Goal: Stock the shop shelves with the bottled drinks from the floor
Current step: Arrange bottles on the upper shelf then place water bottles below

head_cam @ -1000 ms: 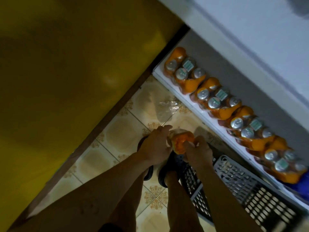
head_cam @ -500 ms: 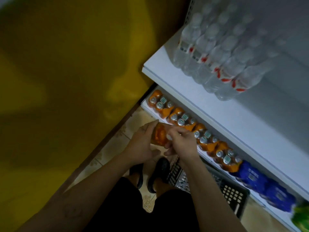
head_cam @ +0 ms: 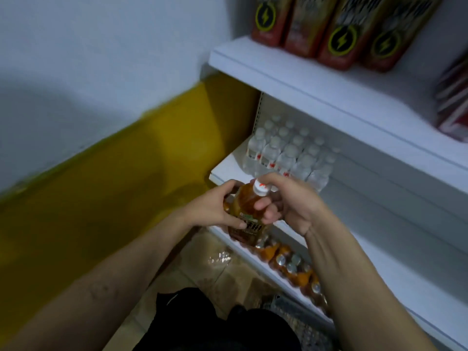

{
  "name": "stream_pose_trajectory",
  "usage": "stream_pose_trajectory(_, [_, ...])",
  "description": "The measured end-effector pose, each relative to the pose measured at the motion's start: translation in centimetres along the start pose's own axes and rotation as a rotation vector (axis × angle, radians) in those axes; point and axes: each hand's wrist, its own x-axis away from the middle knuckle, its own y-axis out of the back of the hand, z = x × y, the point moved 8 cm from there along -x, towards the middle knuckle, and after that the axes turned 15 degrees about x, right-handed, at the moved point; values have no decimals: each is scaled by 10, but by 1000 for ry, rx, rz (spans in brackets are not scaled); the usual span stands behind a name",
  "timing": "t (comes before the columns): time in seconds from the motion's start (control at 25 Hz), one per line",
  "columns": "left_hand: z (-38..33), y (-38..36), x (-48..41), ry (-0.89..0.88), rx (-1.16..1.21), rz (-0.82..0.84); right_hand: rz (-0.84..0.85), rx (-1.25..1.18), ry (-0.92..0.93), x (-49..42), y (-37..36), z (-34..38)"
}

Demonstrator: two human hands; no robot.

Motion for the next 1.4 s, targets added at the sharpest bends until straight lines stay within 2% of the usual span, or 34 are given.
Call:
stream_pose_trajectory(0.36, [-162,-2,-12,-239,112,140,94,-119,332,80,51,117])
stream_pose_trajectory(0.48, [-201,-9,-20,-309,191,127,83,-205,405,103,75,145])
stream_pose_trajectory(0.68, [-252,-31,-34,-486,191,18,102,-445,565,138,111,194])
stream_pose_trajectory(0.8, [-276,-51,-51,-538,130,-148,109,-491,649,148,129,218])
stream_pose_trajectory(0.92, [-301,-59,-75,-580,140,-299,109,-568,686,144,148,234])
stream_pose_trajectory(1.04, [-320,-60,-99,-576,98,-326,108,-612,679,129,173,236])
stream_pose_trajectory(1.16, [-325,-56,-115,-596,58,-325,-52,-503,676,112,204,221])
stream_pose_trajectory(1.32, [-320,-51,-134,-537,113,-284,-482,-340,703,90,258,190])
stream_pose_trajectory(1.4, [-318,-46,-149,-518,143,-254,-645,-229,692,80,273,180])
